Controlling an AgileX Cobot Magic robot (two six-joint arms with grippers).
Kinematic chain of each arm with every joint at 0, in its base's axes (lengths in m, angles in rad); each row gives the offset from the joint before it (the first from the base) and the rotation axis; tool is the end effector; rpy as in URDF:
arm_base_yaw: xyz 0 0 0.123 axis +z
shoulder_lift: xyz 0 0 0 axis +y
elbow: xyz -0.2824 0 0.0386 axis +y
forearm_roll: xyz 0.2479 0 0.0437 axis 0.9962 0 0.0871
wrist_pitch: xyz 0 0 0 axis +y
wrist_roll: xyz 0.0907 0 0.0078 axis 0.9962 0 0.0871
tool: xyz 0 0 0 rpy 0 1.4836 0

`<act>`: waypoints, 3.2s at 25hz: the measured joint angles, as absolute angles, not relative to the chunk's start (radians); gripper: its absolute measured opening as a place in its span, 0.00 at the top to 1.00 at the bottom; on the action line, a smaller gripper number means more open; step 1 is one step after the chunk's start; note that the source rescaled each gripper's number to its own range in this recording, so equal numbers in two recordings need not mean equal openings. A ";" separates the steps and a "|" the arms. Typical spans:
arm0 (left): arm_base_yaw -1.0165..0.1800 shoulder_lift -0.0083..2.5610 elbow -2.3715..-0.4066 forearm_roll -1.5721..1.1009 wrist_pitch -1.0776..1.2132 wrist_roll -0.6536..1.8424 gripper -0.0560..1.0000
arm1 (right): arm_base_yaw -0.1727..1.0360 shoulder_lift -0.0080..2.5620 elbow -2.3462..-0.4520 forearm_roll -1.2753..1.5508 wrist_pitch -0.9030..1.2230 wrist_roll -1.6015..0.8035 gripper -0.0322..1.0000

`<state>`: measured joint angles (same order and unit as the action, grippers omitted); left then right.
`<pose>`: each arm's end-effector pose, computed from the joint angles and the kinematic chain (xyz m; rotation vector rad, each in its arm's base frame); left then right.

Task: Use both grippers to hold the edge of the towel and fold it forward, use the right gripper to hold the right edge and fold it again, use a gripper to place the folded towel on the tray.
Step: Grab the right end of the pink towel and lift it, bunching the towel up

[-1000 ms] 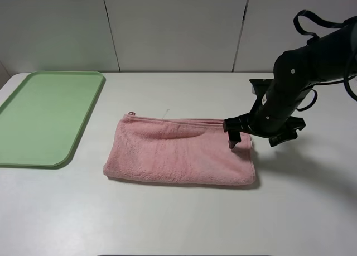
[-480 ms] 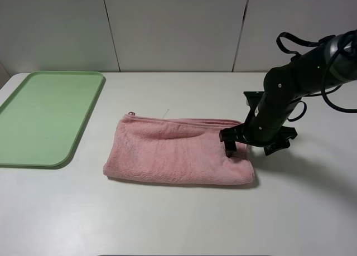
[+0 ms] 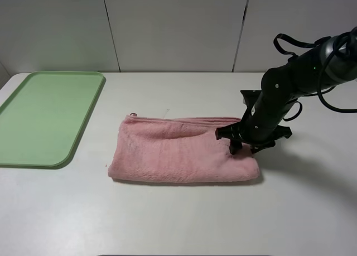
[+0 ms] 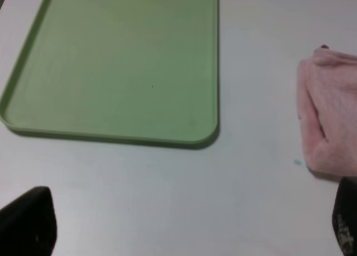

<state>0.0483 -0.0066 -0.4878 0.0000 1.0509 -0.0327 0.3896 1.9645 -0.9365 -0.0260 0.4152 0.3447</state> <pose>-0.0040 -0.0002 0.2745 -0.0826 2.0384 0.0098 0.3045 0.1240 0.0903 -0.0991 2.9333 0.0957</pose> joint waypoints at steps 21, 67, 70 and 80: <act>0.048 -0.007 -0.488 0.000 1.051 -0.033 0.00 | 0.389 1.835 -0.932 -0.199 0.516 0.344 0.91; 0.048 -0.007 -0.488 0.000 1.051 -0.033 0.00 | 0.440 1.750 -1.204 -0.481 0.945 0.248 0.91; 0.048 -0.007 -0.488 0.000 1.051 -0.033 0.00 | 0.484 1.765 -1.204 -0.474 0.945 0.268 0.91; 0.048 -0.007 -0.488 0.000 1.051 -0.033 0.00 | 0.555 1.781 -1.204 -0.414 0.934 0.337 0.91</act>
